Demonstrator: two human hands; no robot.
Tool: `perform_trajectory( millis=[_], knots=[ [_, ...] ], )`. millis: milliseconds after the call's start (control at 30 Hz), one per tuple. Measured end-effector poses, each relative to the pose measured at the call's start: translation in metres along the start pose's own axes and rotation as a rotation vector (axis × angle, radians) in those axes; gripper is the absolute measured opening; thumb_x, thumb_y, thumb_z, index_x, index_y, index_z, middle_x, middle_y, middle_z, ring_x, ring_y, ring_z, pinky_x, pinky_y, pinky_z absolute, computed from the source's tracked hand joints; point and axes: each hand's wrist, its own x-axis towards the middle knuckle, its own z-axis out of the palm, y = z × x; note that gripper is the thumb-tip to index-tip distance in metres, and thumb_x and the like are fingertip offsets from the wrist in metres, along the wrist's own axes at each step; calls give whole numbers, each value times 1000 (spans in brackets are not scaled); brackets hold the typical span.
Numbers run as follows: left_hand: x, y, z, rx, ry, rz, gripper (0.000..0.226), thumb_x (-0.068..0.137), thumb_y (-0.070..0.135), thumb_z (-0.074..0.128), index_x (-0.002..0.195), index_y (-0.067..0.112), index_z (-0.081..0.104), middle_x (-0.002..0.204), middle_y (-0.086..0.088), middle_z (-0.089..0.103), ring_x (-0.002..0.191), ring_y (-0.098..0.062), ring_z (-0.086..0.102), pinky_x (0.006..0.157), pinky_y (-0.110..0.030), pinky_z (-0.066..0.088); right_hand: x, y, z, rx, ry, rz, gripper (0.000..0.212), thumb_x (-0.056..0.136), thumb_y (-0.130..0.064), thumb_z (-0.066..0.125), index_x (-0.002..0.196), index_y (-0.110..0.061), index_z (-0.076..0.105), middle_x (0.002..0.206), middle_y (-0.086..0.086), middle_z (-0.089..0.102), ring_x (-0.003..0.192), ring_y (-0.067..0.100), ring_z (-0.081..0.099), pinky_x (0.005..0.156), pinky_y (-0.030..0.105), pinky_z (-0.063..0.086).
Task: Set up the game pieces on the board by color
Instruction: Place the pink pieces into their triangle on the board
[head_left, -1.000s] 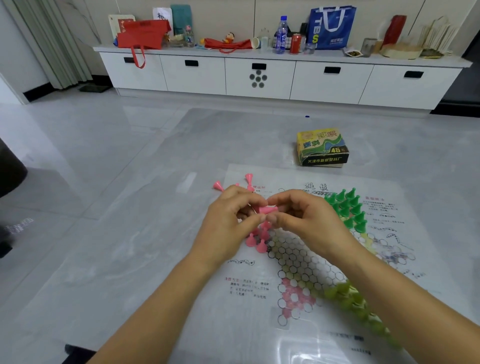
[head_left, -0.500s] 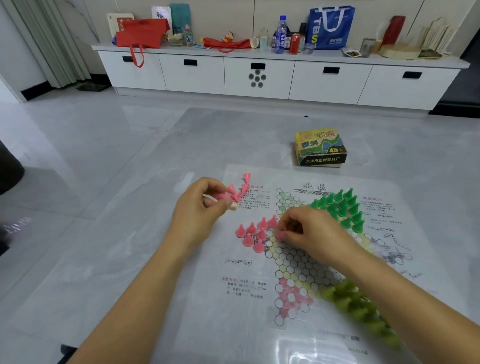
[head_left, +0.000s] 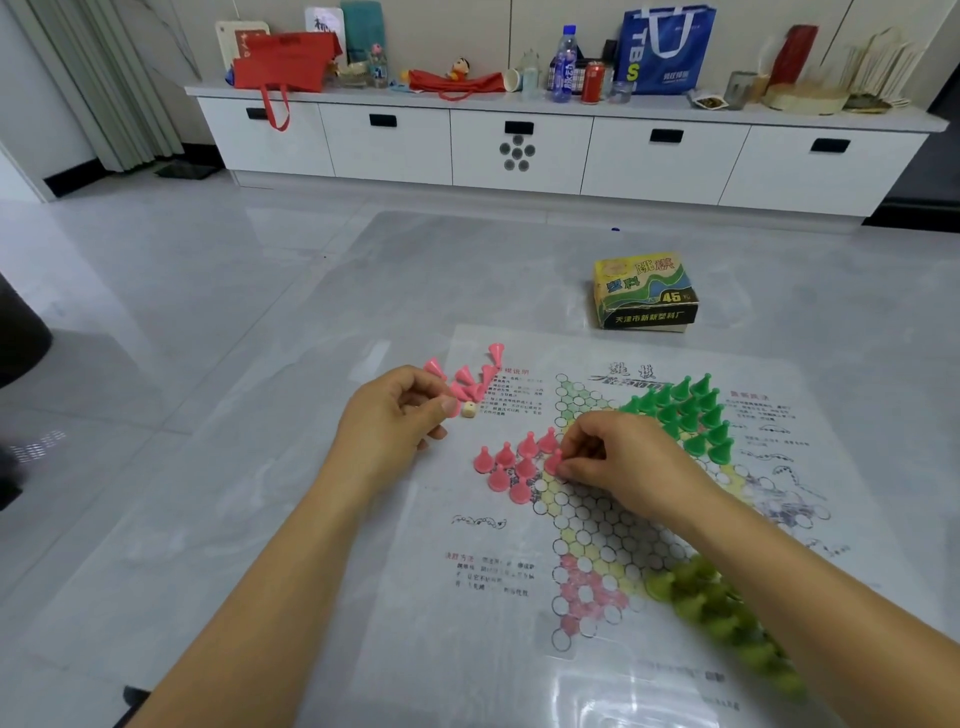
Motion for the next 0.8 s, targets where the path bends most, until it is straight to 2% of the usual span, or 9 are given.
perform_trajectory(
  millis=[100,233,367,500,567,700,800],
  knots=[
    [1,-1,1,2,-8,-13,7,80,8,66,79,12,60,71,-4,60,48,1,55,46,-10,41,2,-2,1,-5,1,-4,11,77,-28,70,77,-20,63,77,-7,64,74,11,57,68,28,47],
    [0,0,1,-2,-13,-13,7,81,8,64,80,12,59,76,-7,62,50,-2,56,47,-10,41,2,-3,2,-20,-2,-5,9,77,-26,69,78,-20,63,76,-8,61,74,10,56,69,28,47],
    [-3,3,2,3,-22,-2,10,83,6,61,76,14,58,70,6,67,58,-12,56,48,-10,42,3,-3,1,-14,-13,5,8,78,-24,69,78,-20,63,73,-10,60,73,10,56,70,29,48],
    [-3,4,3,28,-25,21,11,84,6,58,77,15,59,72,8,67,59,-9,57,52,-13,44,3,-4,2,-13,-13,5,8,78,-23,69,77,-21,62,74,-10,60,74,10,57,71,30,50],
    [-4,4,4,34,-33,42,13,84,7,59,76,17,61,72,10,65,58,-6,57,55,-15,45,3,-4,2,-13,-12,9,9,78,-24,69,76,-21,61,73,-11,59,74,10,56,71,30,49],
    [-6,7,4,51,-26,109,16,81,7,63,72,20,65,65,20,64,59,-5,50,55,-9,41,2,-4,0,24,-18,16,10,77,-25,70,78,-20,63,76,-9,62,74,10,57,68,26,47],
    [-7,9,6,29,-64,144,6,79,5,66,79,11,65,66,14,64,58,-6,51,58,-12,42,-3,-6,-4,56,45,-15,8,78,-26,70,79,-20,64,72,-13,62,69,3,56,62,20,45]
  ],
)
